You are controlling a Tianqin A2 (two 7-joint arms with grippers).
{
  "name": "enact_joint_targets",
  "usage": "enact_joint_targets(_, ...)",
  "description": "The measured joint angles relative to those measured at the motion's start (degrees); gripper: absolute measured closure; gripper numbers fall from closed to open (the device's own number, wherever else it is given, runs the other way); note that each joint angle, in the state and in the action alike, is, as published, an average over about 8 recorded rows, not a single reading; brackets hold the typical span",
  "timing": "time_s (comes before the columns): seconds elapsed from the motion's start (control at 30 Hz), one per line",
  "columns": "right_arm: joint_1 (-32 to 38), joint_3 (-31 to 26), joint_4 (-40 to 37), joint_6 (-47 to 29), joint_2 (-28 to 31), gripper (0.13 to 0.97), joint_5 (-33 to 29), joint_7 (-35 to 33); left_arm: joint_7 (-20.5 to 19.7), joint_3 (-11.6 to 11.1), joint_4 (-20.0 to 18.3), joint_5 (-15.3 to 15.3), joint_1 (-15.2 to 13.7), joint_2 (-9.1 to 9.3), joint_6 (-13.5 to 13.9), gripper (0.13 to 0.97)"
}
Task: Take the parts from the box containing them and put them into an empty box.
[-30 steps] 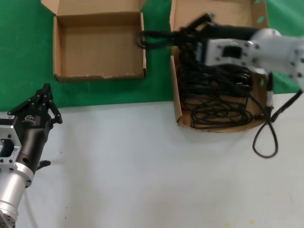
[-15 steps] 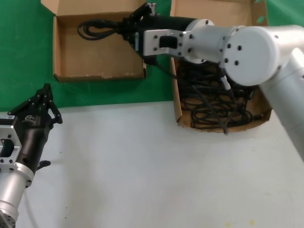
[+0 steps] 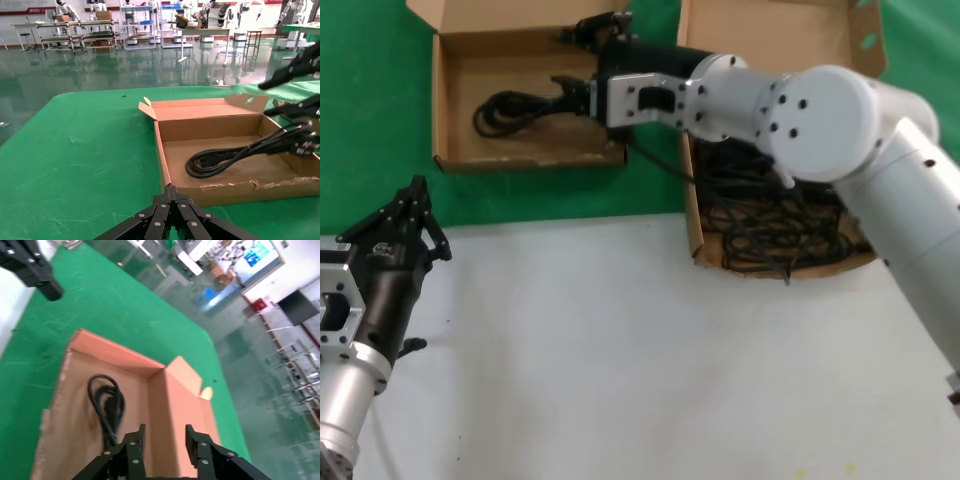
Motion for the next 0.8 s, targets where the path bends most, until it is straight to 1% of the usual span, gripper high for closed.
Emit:
enact_joint_targets(0.07,-0.7,0.8,2.1,0.1,1.0,0.807,0.3,0.4,0.0,0.0,0.0,0.0,0.0,0.00,0.0,0.952)
enact_joint_targets(0.13,-1.8,2.0,5.3,-0.2,2.2,0.773,-0.1,1.8,0.0,0.0,0.0,0.0,0.0,0.00,0.0,0.952)
enact_joint_targets(0.33,-7.5,7.0,17.5,-2.1,6.4,0.670,-3.2,8.1,0.0,0.0,0.0,0.0,0.0,0.00,0.0,0.952)
enact_joint_targets(0.37,-8.7,8.0,19.5,-2.3,7.0,0.670,-3.8,9.1,0.0,0.0,0.0,0.0,0.0,0.00,0.0,0.952)
enact_joint_targets(0.6,-18.8,16.2,32.2,-2.1,10.7,0.495,-5.2,14.9,0.0,0.0,0.0,0.0,0.0,0.00,0.0,0.952)
enact_joint_targets(0.63,-20.2,17.3,33.6,-1.7,11.1,0.470,-5.0,15.3,0.0,0.0,0.0,0.0,0.0,0.00,0.0,0.952)
enact_joint_targets(0.67,-21.6,18.2,34.8,-1.2,11.4,0.470,-4.7,15.6,0.0,0.0,0.0,0.0,0.0,0.00,0.0,0.952)
enact_joint_targets(0.8,-26.4,21.1,38.5,1.2,12.5,0.381,-2.7,15.8,0.0,0.0,0.0,0.0,0.0,0.00,0.0,0.952)
